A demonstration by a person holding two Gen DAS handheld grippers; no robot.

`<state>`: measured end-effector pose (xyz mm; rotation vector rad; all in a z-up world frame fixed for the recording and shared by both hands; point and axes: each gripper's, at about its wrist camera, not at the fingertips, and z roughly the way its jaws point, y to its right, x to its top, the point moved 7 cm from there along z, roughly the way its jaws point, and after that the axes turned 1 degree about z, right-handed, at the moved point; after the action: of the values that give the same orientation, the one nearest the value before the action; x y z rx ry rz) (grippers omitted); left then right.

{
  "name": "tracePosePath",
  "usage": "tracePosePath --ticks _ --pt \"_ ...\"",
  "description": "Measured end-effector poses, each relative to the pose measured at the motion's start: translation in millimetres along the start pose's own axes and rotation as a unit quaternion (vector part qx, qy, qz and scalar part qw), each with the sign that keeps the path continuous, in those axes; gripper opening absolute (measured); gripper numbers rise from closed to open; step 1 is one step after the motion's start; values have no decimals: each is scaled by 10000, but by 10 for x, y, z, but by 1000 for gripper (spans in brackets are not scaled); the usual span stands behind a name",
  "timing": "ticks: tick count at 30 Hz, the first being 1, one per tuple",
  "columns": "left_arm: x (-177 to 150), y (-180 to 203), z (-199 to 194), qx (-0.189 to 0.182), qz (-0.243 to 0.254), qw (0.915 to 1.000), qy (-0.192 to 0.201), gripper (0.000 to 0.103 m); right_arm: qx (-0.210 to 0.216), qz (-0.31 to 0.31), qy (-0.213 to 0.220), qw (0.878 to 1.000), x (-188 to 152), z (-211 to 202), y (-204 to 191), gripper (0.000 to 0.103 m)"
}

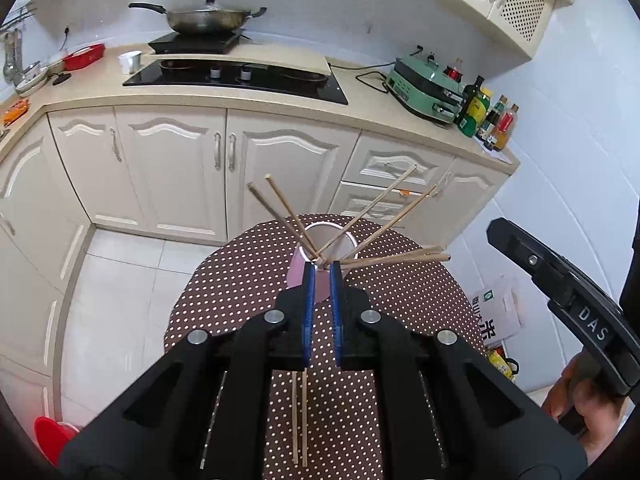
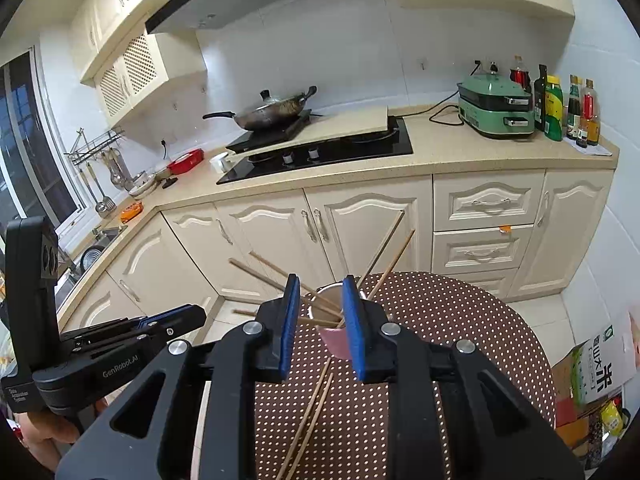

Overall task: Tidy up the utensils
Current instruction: 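Move the open right gripper back down to the remaining chopsticks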

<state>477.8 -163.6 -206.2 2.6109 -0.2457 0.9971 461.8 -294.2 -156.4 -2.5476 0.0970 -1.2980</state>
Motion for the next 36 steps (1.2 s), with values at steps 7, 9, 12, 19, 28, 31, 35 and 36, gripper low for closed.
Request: tracePosePath --ticks 7,9,12,19,28,31,35,36 --pt "-222 -148 -158 125 -95 9999 2 54 -4 -5 -111 9999 -264 -122 -136 21" --pt "-283 -178 -193 161 -99 9998 63 55 -10 4 -188 9998 -358 -117 -153 21" --pt "-386 -210 -146 175 -83 9998 -101 55 -9 41 -352 9994 -516 -76 -166 21" --pt "-632 -282 134 204 -137 9981 -569 56 23 195 -849 9962 -859 170 -116 21" --pt "-951 -308 745 272 -124 9900 -1377 56 77 445 -1523 9873 -1198 591 43 21" --pt "-1030 -319 981 298 -117 9862 -1627 56 103 550 -1745 9831 -1286 741 110 21" --pt "-1127 -325 1277 315 -78 9814 -1894 56 135 667 -2007 9773 -1378 937 176 21" --pt "-1145 -327 1334 321 -70 9803 -1950 56 137 691 -2057 9761 -1397 970 199 21"
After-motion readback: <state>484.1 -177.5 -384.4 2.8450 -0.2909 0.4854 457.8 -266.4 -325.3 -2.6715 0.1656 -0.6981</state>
